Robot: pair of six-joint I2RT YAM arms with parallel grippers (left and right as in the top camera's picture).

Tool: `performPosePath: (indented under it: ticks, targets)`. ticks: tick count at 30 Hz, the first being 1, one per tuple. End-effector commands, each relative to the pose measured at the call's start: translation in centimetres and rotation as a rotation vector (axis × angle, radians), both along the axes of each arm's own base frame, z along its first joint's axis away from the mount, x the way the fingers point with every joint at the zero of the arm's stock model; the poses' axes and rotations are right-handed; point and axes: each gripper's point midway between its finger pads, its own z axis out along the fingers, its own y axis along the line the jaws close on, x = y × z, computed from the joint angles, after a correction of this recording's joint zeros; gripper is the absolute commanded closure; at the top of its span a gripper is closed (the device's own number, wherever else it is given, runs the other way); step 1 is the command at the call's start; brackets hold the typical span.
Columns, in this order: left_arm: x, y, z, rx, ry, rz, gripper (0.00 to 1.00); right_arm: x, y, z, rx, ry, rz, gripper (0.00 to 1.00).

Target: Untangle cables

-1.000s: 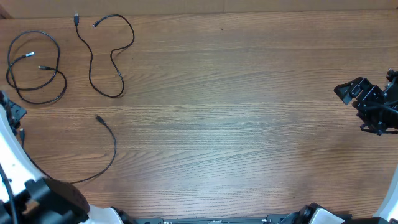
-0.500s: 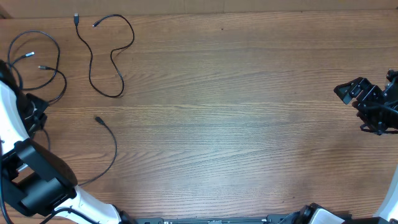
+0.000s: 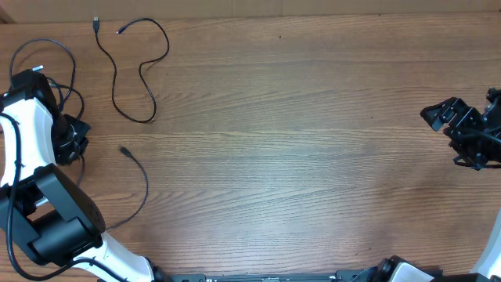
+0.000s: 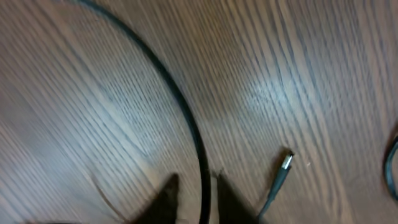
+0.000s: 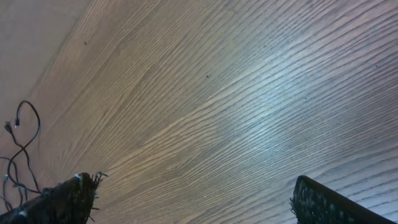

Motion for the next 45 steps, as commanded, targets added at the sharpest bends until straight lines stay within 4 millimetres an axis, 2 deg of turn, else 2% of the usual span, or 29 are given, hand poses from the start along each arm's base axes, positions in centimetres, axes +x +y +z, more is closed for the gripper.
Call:
performPosePath:
  ticks: [1,3,4,8,11,15,16,18,22,24,26,30,34,35,41,43,45]
  targets:
    - [0.0,0.1,0.1,-0.003,-0.006,-0.012,0.47,0.1,-0.2,1.1,-0.027,-0.031,0.004,0.0]
    - [0.5,0.4,0.6,0.006,-0.018,-0.044,0.05,0.1,-0.2,1.1,-0.026,-0.031,0.004,0.0]
    - [0.8,0.5,1.0,0.013,-0.028,-0.057,0.0,0.1,-0.2,1.1,-0.026,-0.031,0.004,0.0]
    - [2.5,1.2,3.5,0.037,-0.089,-0.118,0.0,0.1,-0.2,1.1,-0.026,-0.031,0.004,0.0]
    - [4.5,1.6,6.6,0.057,-0.174,-0.175,0.0,0.1,-0.2,1.1,-0.026,-0.031,0.004,0.0]
    - [8.1,0.7,11.3,0.04,-0.357,-0.331,0.13,0.1,-0.2,1.1,-0.027,-0.031,0.004,0.0]
    - [9.6,0.3,14.0,0.047,-0.447,-0.384,0.23,0.1,-0.2,1.1,-0.026,-0.031,0.004,0.0]
    - [10.8,-0.1,16.8,0.063,-0.535,-0.441,0.29,0.1,-0.2,1.1,-0.026,-0.031,0.004,0.0]
    - [12.1,-1.5,21.7,0.071,-0.678,-0.535,0.58,0.1,-0.2,1.1,-0.026,-0.031,0.004,0.0]
    - [12.2,-2.5,23.7,0.058,-0.734,-0.572,0.58,0.1,-0.2,1.1,-0.027,-0.031,0.004,0.0]
    - [12.1,-3.4,24.8,0.04,-0.765,-0.613,0.48,0.1,-0.2,1.1,-0.026,-0.031,0.004,0.0]
    - [11.3,-4.5,25.6,0.02,-0.763,-0.653,0.32,0.1,-0.2,1.1,-0.027,-0.031,0.004,0.0]
    - [10.4,-5.4,26.0,0.018,-0.741,-0.695,0.13,0.1,-0.2,1.1,-0.027,-0.031,0.004,0.0]
    - [9.9,-5.9,26.3,0.018,-0.736,-0.716,0.01,0.1,-0.2,1.1,-0.026,-0.031,0.004,0.0]
    - [7.3,-8.8,28.5,0.07,-0.729,-0.879,0.0,0.1,-0.2,1.1,-0.026,-0.031,0.004,0.0]
    - [6.0,-9.6,29.4,0.091,-0.729,-0.924,0.0,0.1,-0.2,1.1,-0.026,-0.031,0.004,0.0]
    - [3.7,-10.3,30.6,0.126,-0.713,-0.952,0.01,0.1,-0.2,1.1,-0.027,-0.031,0.004,0.0]
